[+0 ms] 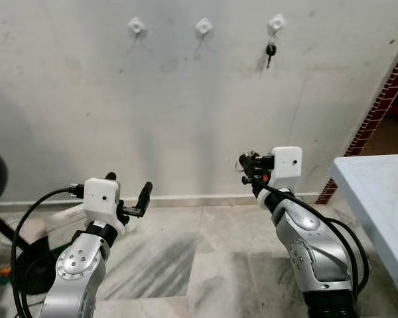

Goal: Hang keys on a hook

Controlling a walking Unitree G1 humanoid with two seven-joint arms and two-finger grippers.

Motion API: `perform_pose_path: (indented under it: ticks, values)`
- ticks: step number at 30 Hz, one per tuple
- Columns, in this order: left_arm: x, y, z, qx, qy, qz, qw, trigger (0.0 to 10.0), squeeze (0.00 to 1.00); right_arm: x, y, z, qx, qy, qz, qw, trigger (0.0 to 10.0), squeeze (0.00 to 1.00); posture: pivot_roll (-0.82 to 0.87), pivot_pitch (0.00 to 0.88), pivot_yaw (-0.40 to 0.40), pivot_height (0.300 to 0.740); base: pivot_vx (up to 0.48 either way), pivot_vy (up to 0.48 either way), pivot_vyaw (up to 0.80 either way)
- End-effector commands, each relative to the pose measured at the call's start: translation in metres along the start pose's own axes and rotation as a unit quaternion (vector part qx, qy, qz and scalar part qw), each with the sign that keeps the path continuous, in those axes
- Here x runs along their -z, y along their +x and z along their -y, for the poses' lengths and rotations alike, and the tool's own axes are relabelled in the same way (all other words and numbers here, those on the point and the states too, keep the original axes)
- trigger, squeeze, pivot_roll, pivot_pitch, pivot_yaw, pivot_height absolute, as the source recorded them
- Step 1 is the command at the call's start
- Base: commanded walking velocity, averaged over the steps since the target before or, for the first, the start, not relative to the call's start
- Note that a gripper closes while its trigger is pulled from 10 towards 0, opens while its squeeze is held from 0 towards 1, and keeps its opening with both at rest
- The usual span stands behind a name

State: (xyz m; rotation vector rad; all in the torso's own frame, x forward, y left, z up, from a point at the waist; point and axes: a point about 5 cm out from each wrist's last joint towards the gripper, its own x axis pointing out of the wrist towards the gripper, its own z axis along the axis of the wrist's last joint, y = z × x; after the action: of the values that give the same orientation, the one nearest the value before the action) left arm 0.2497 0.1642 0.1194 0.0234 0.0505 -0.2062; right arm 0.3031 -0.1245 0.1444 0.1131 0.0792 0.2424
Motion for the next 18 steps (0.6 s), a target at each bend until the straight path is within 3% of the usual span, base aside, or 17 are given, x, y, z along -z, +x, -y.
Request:
perform_pose_path:
  ticks: [1,18]
  values:
    - [-0.0020,0.0010,0.0035,0.007,0.000,0.004,1.000,10.0,0.00,-0.0013,-0.0012,0.0054,0.007,0.000,0.004,1.000,10.0,0.00,0.05,0.000,0.035,0.740,0.416,0.000,0.00]
    - [-0.0016,0.0016,0.0050,0.009,-0.003,0.003,1.000,10.0,0.00,-0.0003,-0.0015,0.0057,0.006,-0.003,0.001,1.000,10.0,0.00,0.06,0.000,0.031,0.740,0.416,0.000,0.00]
